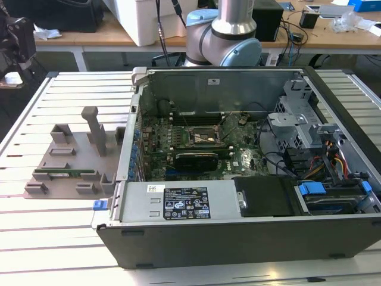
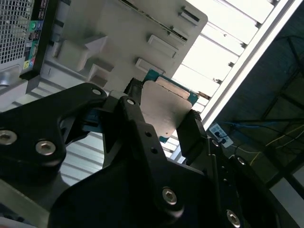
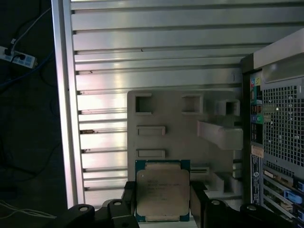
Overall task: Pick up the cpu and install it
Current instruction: 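Pick up the cpu and move it towards the insertion slot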
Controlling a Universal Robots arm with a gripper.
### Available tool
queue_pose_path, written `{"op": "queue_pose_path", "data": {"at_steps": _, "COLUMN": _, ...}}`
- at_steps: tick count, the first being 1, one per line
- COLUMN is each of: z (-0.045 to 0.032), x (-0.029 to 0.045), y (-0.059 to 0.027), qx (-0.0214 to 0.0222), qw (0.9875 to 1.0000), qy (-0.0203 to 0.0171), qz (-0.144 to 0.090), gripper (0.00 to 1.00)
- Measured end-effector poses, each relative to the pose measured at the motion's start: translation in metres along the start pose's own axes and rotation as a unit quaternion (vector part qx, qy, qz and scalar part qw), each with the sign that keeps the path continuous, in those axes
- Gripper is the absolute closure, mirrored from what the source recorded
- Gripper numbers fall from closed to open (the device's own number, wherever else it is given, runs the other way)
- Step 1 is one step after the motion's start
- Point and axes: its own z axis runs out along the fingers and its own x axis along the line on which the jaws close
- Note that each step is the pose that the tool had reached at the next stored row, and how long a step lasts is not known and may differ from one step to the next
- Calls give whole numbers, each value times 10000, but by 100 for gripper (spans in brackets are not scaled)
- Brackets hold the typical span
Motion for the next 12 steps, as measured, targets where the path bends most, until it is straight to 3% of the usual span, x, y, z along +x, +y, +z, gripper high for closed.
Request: {"op": "queue_pose_path", "data": {"at_steps": 12, "z": 15, "x": -532, "y": 28, "qx": 0, "qw": 10000, "qy": 3, "qz": 0, "gripper": 46}}
